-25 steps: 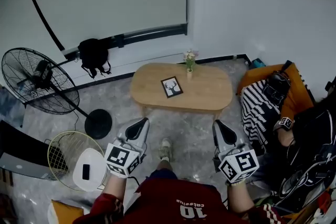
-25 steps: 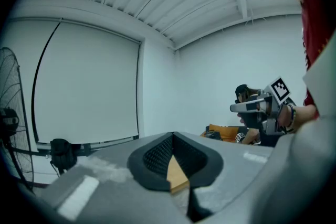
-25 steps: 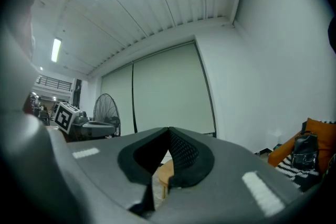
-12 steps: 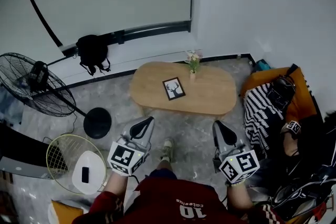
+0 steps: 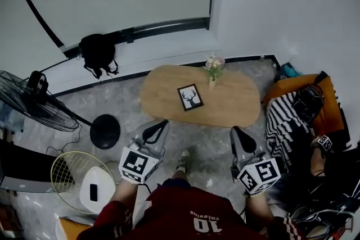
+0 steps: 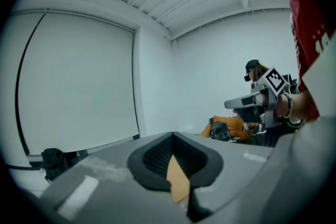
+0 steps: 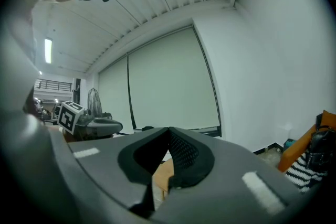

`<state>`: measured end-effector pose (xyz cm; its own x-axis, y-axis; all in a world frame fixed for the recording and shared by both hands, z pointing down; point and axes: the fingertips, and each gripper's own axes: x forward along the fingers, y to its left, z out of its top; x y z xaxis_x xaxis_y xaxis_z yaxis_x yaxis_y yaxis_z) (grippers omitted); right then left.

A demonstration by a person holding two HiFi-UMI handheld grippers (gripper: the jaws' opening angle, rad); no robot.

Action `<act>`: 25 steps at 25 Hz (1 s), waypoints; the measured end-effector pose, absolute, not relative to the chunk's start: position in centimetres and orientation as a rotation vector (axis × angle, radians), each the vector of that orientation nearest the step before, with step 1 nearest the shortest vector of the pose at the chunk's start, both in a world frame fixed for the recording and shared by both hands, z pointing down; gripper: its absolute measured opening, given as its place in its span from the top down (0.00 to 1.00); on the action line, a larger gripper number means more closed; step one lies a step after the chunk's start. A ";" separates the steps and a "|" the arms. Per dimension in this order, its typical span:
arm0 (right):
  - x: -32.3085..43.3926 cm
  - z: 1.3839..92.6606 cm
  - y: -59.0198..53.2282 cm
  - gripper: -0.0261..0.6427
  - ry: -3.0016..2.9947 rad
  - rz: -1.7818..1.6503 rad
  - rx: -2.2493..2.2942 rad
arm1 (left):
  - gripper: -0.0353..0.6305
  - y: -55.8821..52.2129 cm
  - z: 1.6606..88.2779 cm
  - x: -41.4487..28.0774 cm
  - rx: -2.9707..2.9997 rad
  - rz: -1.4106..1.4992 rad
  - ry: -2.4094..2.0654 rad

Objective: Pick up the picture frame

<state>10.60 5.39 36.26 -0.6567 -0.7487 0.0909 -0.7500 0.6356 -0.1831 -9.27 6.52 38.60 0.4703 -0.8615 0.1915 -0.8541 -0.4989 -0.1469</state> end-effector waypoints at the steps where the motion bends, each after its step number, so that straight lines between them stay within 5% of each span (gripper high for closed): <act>1: 10.2 36.3 4.6 0.96 -2.829 0.328 1.299 | 0.94 5.7 38.8 -9.5 -2.673 -0.381 1.548; 12: 7.7 36.4 -4.4 0.96 -2.794 0.361 1.335 | 0.91 -4.3 39.9 -11.3 -2.759 -0.400 1.474; 21: 6.1 35.7 -9.3 0.96 -2.767 0.352 1.379 | 0.69 -9.4 41.1 -11.0 -2.835 -0.381 1.283; 25: 6.5 35.7 -11.0 0.96 -2.754 0.374 1.399 | 0.68 -11.6 43.5 -10.3 -2.897 -0.409 1.246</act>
